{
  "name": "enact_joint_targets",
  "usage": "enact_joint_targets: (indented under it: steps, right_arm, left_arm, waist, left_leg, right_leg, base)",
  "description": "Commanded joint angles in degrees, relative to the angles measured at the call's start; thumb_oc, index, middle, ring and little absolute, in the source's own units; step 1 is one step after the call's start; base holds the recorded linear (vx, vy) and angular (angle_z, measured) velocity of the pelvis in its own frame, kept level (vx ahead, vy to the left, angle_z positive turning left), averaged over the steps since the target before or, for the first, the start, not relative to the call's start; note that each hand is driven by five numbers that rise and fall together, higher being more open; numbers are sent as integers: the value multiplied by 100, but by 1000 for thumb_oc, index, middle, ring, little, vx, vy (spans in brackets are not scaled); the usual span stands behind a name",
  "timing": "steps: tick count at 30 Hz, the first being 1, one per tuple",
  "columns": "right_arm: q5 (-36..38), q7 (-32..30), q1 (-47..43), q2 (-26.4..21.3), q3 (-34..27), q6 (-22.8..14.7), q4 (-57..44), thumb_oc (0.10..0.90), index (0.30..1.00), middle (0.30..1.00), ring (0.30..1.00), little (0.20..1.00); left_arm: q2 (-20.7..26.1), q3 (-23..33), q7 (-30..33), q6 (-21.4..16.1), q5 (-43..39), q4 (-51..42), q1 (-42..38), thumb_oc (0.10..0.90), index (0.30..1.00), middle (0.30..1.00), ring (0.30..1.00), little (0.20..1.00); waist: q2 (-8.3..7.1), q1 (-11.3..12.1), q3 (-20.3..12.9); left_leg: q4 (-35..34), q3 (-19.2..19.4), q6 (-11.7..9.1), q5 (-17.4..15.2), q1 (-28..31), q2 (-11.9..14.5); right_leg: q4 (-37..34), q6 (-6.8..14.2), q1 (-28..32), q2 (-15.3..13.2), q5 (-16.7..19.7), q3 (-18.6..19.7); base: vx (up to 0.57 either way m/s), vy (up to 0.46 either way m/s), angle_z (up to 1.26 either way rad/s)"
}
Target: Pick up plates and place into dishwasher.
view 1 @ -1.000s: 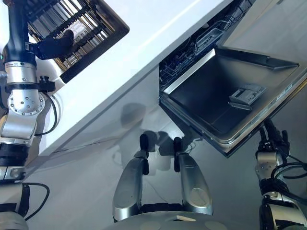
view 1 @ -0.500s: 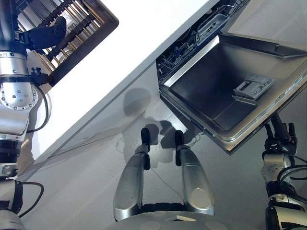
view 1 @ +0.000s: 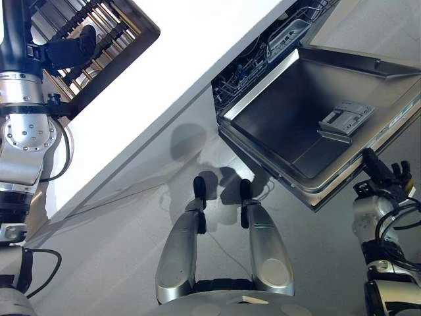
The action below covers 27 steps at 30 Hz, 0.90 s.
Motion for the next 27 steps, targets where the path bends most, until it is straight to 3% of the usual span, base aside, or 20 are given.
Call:
enact_joint_targets:
  steps: [1, 5, 14, 15, 17, 18, 19, 22, 24, 27]
  right_arm:
    - [-405, -512, -515, -76, -50, -706, -602, 800, 900, 900, 900, 900]
    - [-568, -842, -415, -13, -162, -886, -614, 800, 900, 900, 900, 900]
    - [-596, -809, -175, -64, -240, -817, -195, 800, 900, 900, 900, 900]
    - [-711, -970, -174, -74, -253, -906, -186, 800, 900, 900, 900, 900]
    - [-1122, -1666, -171, -133, -348, -1422, -212, 800, 900, 900, 900, 900]
    - [-1632, -2332, -196, -180, -417, -1782, -259, 800, 900, 900, 900, 900]
    - [-2337, -2964, -188, -151, -515, -1887, -478, 800, 900, 900, 900, 900]
    - [-3000, -3727, -125, -101, -610, -1821, -684, 800, 900, 900, 900, 900]
    - [-2908, -3778, -51, -47, -702, -1696, -599, 800, 900, 900, 900, 900]
    - [-2290, -3073, 10, -25, -709, -1601, -354, 800, 900, 900, 900, 900]
  left_arm:
    - [-390, 126, 533, -280, 95, -253, -67, 800, 900, 900, 900, 900]
    - [-416, 154, 554, -353, 93, -213, 31, 800, 900, 900, 900, 900]
    - [-353, 206, 480, -407, 11, -194, 113, 800, 900, 900, 900, 900]
    - [-350, 207, 479, -404, 8, -198, 122, 800, 900, 900, 900, 900]
    - [-362, 192, 498, -404, 24, -205, 160, 800, 900, 900, 900, 900]
    - [-384, 200, 513, -434, 46, -199, 203, 800, 900, 900, 900, 900]
    - [-439, 157, 599, -505, 90, -190, 299, 800, 900, 900, 900, 900]
    - [-546, 115, 721, -564, 183, -180, 417, 800, 900, 900, 900, 900]
    - [-582, 147, 709, -488, 180, -240, 411, 800, 900, 900, 900, 900]
    - [-562, 177, 671, -423, 126, -283, 374, 800, 900, 900, 900, 900]
  waist:
    - [14, 46, -127]
    - [17, 18, -127]
    - [2, 16, -127]
    - [-1, 15, -127]
    - [-9, 4, -127]
    - [-4, 1, -127]
    - [16, -12, -127]
    - [56, -55, -127]
    - [77, -75, -127]
    - [85, -80, -127]
  left_leg:
    - [502, 169, 395, -839, 221, -421]
    - [474, 195, 403, -839, 257, -422]
    - [411, 225, 397, -815, 311, -426]
    - [411, 230, 397, -813, 311, -425]
    - [389, 226, 402, -810, 322, -423]
    - [369, 221, 405, -807, 337, -429]
    - [365, 213, 406, -804, 339, -423]
    - [332, 219, 410, -794, 360, -427]
    - [306, 216, 408, -806, 368, -434]
    - [263, 214, 403, -793, 387, -444]
  right_leg:
    - [-88, -27, 192, 234, 11, 6]
    - [-144, -2, 228, 242, 45, 41]
    - [-248, 26, 300, 241, 94, 51]
    - [-260, 27, 305, 236, 102, 52]
    - [-277, 32, 309, 247, 114, 49]
    - [-294, 37, 324, 253, 122, 59]
    - [-278, 38, 316, 269, 122, 65]
    - [-286, 48, 319, 290, 122, 101]
    - [-312, 56, 330, 297, 103, 112]
    - [-364, 54, 354, 296, 108, 105]
  base:
    - [1, 32, -2]
    - [1, 22, -6]
    - [-1, 3, -1]
    - [0, 0, 0]
    - [0, 0, 0]
    - [0, 0, 0]
    - [0, 0, 0]
    - [16, 47, -3]
    - [-12, 35, -3]
    - [0, 0, 0]
